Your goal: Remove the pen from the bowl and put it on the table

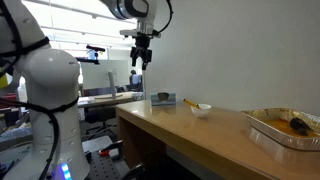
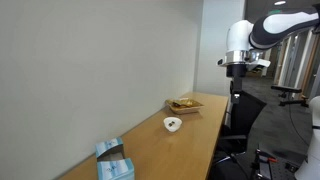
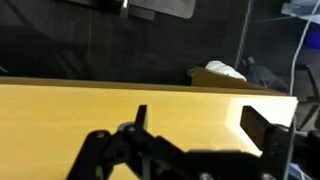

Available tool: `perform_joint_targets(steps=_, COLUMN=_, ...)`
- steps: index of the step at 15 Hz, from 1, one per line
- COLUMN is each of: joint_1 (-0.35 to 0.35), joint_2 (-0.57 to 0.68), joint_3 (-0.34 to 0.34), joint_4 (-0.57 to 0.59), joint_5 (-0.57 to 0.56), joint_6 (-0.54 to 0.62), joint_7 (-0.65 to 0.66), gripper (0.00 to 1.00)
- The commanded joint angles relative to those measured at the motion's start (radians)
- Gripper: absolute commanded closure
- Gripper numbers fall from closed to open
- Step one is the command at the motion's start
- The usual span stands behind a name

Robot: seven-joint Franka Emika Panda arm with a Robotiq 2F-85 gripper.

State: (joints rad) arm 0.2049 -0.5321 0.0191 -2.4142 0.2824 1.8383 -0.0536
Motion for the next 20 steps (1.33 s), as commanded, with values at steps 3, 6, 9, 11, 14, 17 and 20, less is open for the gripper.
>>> perform_joint_targets(steps=3, joint_1=-0.028, joint_2=0.000, joint_3=0.023, joint_4=0.003, joint_5=0.011, joint_6=-0.006, joint_7=-0.011, gripper=0.00)
perform_joint_targets(steps=6, joint_1=-0.028, joint_2=0.000, joint_3=0.023, joint_4=0.003, joint_5=0.011, joint_6=-0.006, joint_7=-0.011, gripper=0.00)
perform_joint_targets(steps=9, joint_1=-0.044, joint_2=0.005, joint_3=0.032, joint_4=0.003, joint_5=0.002, joint_6=0.021, joint_7=0.028, gripper=0.00)
perform_joint_targets(steps=11, joint_1=-0.088, joint_2=0.024, joint_3=0.048, joint_4=0.011, joint_5=-0.011, joint_6=0.107, joint_7=0.123, gripper=0.00)
perform_joint_targets(steps=14, joint_1=-0.143, joint_2=0.104, joint_3=0.035, joint_4=0.053, joint_5=0.009, joint_6=0.205, joint_7=0.207, gripper=0.00)
perform_joint_targets(steps=17, joint_1=-0.187, joint_2=0.224, joint_3=0.020, joint_4=0.117, joint_5=0.030, joint_6=0.303, joint_7=0.292, gripper=0.00)
perform_joint_targets(steps=20, joint_1=-0.212, joint_2=0.374, joint_3=0.008, joint_4=0.215, joint_5=0.053, joint_6=0.397, joint_7=0.390, gripper=0.00)
